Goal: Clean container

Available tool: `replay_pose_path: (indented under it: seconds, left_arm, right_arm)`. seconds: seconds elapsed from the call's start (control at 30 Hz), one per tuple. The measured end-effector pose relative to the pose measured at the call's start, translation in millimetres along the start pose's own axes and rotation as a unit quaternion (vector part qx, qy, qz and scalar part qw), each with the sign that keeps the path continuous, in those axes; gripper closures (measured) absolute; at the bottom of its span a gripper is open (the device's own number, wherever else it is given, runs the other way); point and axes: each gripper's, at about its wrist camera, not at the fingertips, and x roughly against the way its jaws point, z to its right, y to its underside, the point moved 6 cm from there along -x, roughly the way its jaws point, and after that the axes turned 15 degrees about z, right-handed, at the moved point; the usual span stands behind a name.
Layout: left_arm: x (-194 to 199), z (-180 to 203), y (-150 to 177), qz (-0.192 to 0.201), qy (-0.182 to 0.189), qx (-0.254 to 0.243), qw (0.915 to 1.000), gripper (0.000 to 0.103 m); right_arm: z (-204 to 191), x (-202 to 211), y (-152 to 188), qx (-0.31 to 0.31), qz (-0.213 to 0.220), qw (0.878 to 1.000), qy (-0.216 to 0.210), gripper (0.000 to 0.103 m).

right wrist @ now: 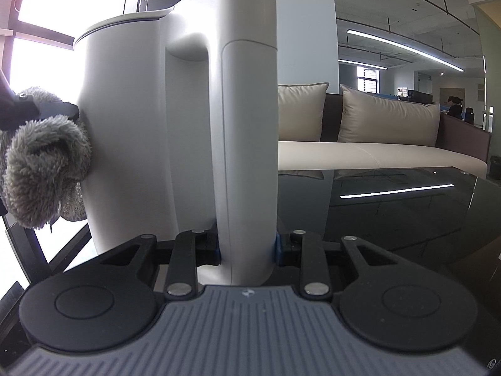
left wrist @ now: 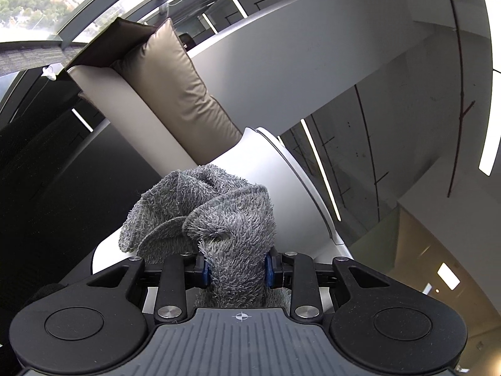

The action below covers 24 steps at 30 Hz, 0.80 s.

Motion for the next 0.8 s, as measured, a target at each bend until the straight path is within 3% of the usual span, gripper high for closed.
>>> replay_pose_path:
  seconds: [0.37, 0.57, 0.8]
  left_arm:
    - [2, 11, -19, 0.062, 0.057, 0.016, 0.9963, 0.076]
    - [5, 9, -19, 0.080, 0.057, 0.015, 0.9950, 0.076]
    - [19, -6, -15, 0.110, 0.020, 0.046, 0.9926, 0.076]
  right_arm:
    - [8, 3, 2, 0.001, 0.003, 1.000, -0.010, 0.073]
    - [9, 3, 3, 0.001, 0.004, 1.000, -0.031, 0.073]
    - [5, 6, 5, 0.003, 0.001, 0.998, -0.059, 0.073]
